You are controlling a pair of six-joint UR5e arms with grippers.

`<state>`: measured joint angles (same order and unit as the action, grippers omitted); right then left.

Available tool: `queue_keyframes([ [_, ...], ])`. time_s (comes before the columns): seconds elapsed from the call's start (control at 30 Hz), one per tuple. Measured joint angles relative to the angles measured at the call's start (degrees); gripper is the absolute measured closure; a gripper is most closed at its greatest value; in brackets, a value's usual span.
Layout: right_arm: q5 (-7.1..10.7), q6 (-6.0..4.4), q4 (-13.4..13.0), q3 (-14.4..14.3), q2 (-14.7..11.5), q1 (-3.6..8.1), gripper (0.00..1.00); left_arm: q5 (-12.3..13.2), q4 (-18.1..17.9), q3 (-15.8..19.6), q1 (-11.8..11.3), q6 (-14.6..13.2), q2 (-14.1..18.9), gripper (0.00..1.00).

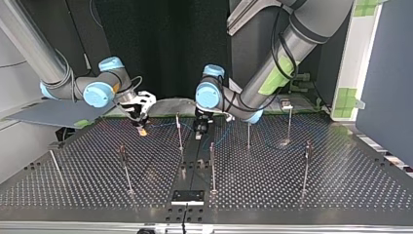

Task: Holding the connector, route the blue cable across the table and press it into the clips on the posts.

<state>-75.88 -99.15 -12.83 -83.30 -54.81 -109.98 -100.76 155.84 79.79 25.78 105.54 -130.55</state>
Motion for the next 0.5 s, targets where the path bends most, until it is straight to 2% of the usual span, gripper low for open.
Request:
queue_keyframes([
  [0.03, 0.07, 0.0, 0.0, 0.0, 0.0, 0.04, 1.0, 0.0, 0.1, 0.0, 0.0, 0.0, 0.0, 0.3],
  [0.07, 0.13, 0.0, 0.0, 0.0, 0.0, 0.06, 1.0, 0.1, 0.3, 0.0, 0.1, -0.1, 0.0, 0.3],
  [0.13, 0.22, 0.0, 0.0, 0.0, 0.0, 0.08, 1.0, 0.2, 1.0, 0.0, 0.4, -0.2, 0.0, 0.0],
  [0.33, 0.28, -0.01, 0.1, 0.0, 0.0, 0.16, 1.0, 0.0, 3.7, -0.1, 0.9, -0.8, 0.1, 0.0],
  [0.5, 0.04, -0.02, 0.2, 0.0, 0.0, 0.49, 1.0, -1.3, 6.4, -0.1, 1.4, -2.5, 1.1, 0.0],
])
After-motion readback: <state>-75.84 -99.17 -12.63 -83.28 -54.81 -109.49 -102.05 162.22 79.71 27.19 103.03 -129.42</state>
